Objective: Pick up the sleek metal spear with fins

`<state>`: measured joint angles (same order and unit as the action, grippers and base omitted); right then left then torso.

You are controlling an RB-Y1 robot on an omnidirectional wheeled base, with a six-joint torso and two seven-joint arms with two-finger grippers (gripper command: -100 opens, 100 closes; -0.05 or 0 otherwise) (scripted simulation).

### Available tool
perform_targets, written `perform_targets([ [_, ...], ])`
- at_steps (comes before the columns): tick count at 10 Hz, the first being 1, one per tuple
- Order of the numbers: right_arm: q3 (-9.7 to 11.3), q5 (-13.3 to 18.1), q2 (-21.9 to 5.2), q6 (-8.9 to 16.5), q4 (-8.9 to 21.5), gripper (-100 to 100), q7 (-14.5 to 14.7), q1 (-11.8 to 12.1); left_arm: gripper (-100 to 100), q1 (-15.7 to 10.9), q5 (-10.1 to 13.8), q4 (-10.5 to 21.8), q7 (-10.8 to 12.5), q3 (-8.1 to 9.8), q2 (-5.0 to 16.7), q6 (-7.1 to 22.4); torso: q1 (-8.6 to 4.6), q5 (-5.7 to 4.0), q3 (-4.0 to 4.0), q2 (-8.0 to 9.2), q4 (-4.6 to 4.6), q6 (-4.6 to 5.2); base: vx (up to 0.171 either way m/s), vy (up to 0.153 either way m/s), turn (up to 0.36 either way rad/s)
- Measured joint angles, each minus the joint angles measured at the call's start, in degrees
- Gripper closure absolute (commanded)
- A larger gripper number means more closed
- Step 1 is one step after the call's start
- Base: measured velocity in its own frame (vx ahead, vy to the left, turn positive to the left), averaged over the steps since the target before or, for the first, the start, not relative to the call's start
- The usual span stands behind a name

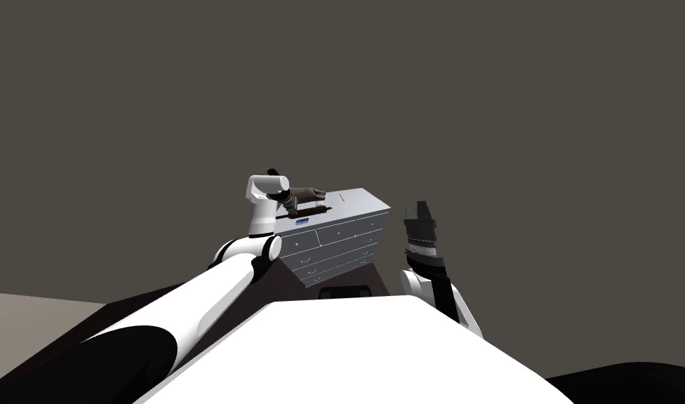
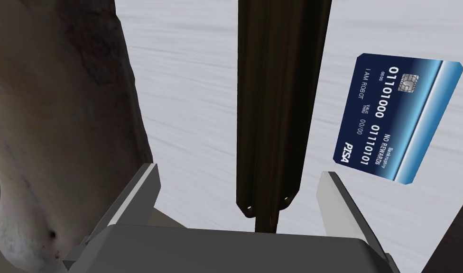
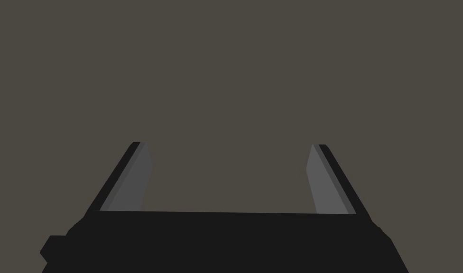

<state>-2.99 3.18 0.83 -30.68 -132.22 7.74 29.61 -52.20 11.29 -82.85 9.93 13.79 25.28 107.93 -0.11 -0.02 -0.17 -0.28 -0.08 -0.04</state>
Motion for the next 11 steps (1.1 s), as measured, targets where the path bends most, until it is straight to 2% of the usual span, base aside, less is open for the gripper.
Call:
perform_targets([
  [1,0.0,0.0,0.0,0.0,0.0,0,0.0,0.0,-100,0.1,0.18,-0.06,0.17,0.2,0.0,1.46,0.01,0.01,0.02,0.04,0.0,0.0,0.049,-0.025,-0.008],
  [4,0.0,0.0,0.0,0.0,0.0,0,0.0,0.0,-100,-0.95,0.52,2.39,0.77,0.51,0.0,5.59,0.01,0.01,0.05,0.1,0.01,0.0,0.04,-0.022,-0.005],
  [5,0.0,0.0,0.0,0.0,0.0,0,0.0,-0.01,0,-0.93,0.52,2.41,0.84,0.5,-0.03,5.81,0.06,0.02,0.1,0.19,0.04,-0.01,0.0,0.0,0.0],
  [6,0.0,0.0,0.0,0.0,0.0,0,0.0,-0.01,-100,-0.93,0.52,2.41,0.83,0.5,-0.03,5.79,0.1,0.03,0.14,0.25,0.05,-0.01,0.006,0.001,0.0],
  [9,0.0,0.0,0.0,0.0,0.0,0,0.0,-0.01,-100,0.15,0.23,4.33,0.6,0.22,-0.61,2.72,0.14,0.04,0.15,0.26,0.05,-0.01,0.006,0.003,0.0],
  [10,0.0,0.0,0.0,0.0,0.0,0,0.0,-0.01,100,0.21,0.22,4.39,0.58,0.21,-0.63,2.48,0.13,0.03,0.16,0.28,0.06,-0.01,0.0,0.0,0.0],
  [11,0.0,0.0,0.0,0.0,0.0,0,0.0,-0.01,100,0.2,0.22,4.38,0.58,0.21,-0.63,2.5,0.12,0.03,0.17,0.29,0.07,-0.01,0.0,0.0,0.0],
])
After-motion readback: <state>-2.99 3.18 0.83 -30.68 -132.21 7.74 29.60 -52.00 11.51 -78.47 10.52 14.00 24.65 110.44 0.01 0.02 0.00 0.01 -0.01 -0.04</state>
